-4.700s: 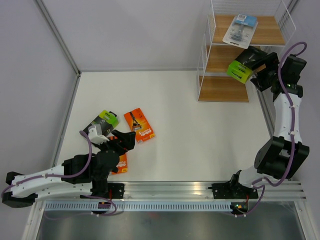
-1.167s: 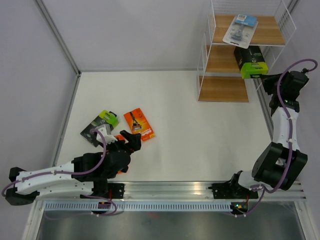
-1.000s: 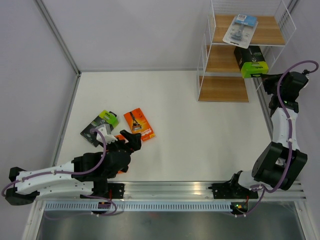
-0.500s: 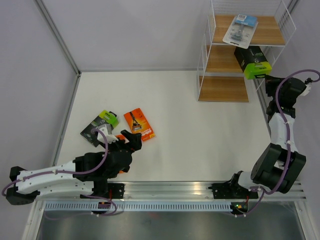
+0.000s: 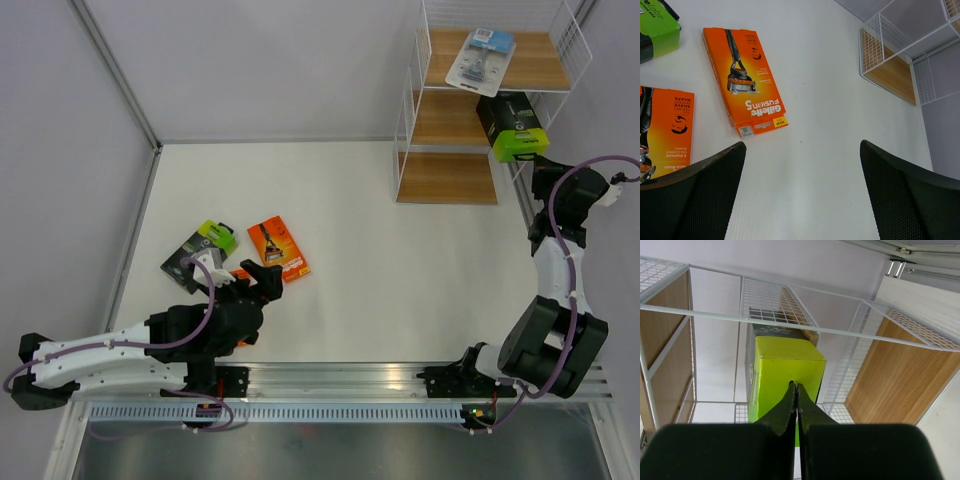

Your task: Place and organize the shaving razors onto the shelf

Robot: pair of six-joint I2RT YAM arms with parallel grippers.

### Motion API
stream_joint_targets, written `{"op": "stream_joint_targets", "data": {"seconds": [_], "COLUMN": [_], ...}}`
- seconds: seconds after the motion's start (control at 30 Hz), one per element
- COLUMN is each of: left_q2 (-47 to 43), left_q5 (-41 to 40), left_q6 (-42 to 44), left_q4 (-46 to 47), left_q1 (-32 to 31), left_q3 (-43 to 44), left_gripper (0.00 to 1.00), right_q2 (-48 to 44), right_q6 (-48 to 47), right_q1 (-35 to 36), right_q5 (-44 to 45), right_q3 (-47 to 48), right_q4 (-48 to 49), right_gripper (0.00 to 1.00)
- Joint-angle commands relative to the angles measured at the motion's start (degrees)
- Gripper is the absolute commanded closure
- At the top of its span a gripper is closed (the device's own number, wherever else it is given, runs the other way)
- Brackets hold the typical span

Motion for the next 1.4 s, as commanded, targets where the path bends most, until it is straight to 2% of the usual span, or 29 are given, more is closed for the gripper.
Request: {"op": "stream_joint_targets", "data": {"seconds": [0.0, 0.2, 0.3, 0.5, 1.37], "left_q2": [-0.87, -0.78, -0.95, -1.48, -1.40], "left_q5": [-2.31, -3.27, -3.27, -3.71, -5.56], "left_q6": [-2.11, -1.85, -1.67, -1.67, -2.20], "left_q4": [-0.51, -0.60, -0.60, -0.69, -1.04], "left_q1": [0.09, 0.00, 0.00, 0.00, 0.35], "left_q3": [1.08, 1.25, 1.07, 0.72, 0.46], "left_gripper": [0.00, 0.00, 0.01, 0.00, 0.00], "right_q2": [-0.22, -1.46, -0.93, -0.76, 6.71], "right_q6": [4.01, 4.80, 7.43, 8.50, 11.13], "right_q1": [0.54, 3.97, 4.67, 6.17, 8.90], "right_q5": [3.16, 9.22, 9.32, 13.18, 20.30], "right_q3": [-2.25, -3.21, -4.71, -4.80, 0.12], "right_q4": [5.02, 5.81, 9.49, 10.47, 14.25], "right_gripper": [0.99, 0.99, 1.00, 0.99, 1.00]}}
